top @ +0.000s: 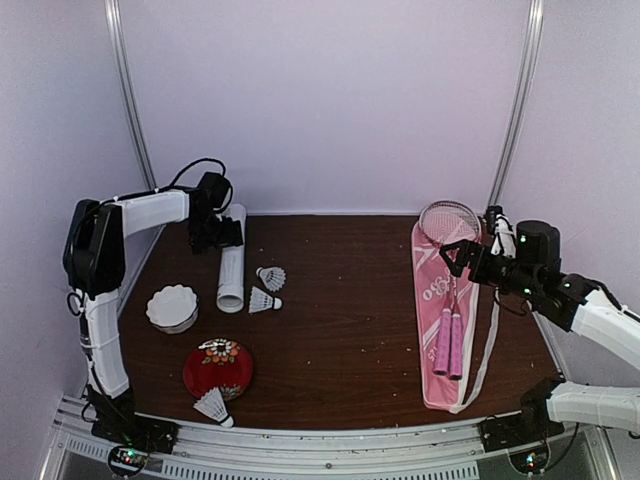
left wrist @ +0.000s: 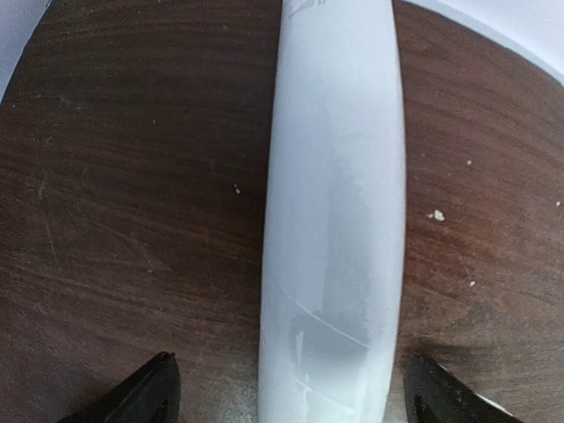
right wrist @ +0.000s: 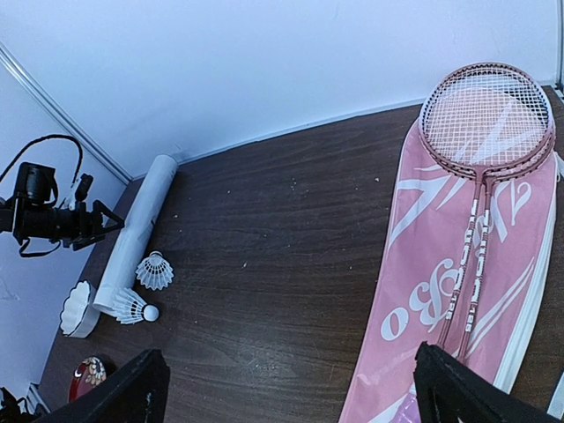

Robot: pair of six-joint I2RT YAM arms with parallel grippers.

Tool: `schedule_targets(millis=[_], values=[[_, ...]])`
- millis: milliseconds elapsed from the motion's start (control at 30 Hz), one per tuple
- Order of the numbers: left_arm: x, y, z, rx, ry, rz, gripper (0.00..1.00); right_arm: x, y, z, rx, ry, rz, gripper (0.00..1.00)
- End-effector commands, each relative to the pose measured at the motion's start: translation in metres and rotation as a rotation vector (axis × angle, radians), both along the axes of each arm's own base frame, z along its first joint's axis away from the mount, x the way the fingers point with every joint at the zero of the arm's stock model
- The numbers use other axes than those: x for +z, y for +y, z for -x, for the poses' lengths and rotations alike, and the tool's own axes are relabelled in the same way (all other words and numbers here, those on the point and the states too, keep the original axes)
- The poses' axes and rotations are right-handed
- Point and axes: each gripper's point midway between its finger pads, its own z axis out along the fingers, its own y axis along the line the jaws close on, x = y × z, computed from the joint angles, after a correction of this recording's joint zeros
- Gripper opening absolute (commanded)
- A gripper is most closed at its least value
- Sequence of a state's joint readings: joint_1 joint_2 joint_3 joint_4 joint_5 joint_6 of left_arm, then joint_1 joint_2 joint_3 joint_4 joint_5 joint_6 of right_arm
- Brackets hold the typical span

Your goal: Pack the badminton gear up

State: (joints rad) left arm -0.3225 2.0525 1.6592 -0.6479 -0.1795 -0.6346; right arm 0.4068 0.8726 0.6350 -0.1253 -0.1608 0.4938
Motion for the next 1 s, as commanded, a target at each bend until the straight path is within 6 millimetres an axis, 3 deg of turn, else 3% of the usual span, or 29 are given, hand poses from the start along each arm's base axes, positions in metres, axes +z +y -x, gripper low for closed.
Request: schedule_targets(millis=[0, 400, 533, 667, 833, 967], values=[[-0.022, -0.001, 0.007, 0.045, 0.066, -0.005, 0.89, -0.001, -0.001, 0.002, 0.001, 0.011, -0.013, 1.00], [-0.067, -0.013, 0.010, 0.027, 0.153, -0.005, 0.79, -0.014, 0.001, -0.001, 0.010, 0.042, -0.018, 1.00], [-0.074, -0.013, 0.011, 0.036, 0.168, 0.000, 0.77, -0.017, 0.002, -0.001, 0.012, 0.048, -0.017, 1.00], [-0.075, -0.017, 0.010, 0.032, 0.172, 0.024, 0.68, -0.017, 0.003, -0.002, 0.021, 0.050, -0.019, 1.00], [-0.052, -0.011, 0.007, 0.047, 0.119, 0.035, 0.56, -0.014, 0.009, -0.002, 0.051, 0.051, -0.029, 1.00], [0.000, -0.002, -0.001, 0.045, -0.003, 0.011, 0.56, -0.005, 0.015, -0.002, 0.086, 0.032, -0.043, 1.00]])
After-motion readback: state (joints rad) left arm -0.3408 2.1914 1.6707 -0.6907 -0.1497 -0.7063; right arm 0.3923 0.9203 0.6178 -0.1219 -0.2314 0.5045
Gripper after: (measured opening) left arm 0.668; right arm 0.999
